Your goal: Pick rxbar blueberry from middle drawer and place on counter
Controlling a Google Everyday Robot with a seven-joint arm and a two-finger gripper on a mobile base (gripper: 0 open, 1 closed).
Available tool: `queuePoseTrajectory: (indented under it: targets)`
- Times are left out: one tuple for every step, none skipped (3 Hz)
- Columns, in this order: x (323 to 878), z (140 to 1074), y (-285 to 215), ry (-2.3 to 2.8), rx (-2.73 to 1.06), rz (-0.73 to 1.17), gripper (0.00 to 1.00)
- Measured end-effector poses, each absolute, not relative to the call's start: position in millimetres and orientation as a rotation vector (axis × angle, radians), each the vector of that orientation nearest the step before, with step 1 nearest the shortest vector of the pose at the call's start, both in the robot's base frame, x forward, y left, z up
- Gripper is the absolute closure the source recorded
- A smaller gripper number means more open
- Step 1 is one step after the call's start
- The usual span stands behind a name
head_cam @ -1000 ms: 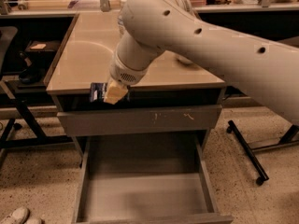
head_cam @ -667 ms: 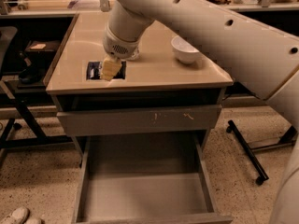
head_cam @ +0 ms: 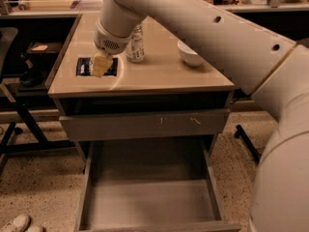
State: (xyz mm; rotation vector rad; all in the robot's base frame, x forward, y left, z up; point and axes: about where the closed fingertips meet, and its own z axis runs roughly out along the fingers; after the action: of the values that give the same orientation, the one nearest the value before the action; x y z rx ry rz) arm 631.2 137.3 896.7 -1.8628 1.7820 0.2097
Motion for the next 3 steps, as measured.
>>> queuePoseTrajectory:
  targets:
    - [653,901,164,1.752,-1.862,0.236,1.00]
    - [674,892,185,1.758,-1.863,0.272,1.00]
    - [691,871,197,1.773,-1.844,0.325,1.00]
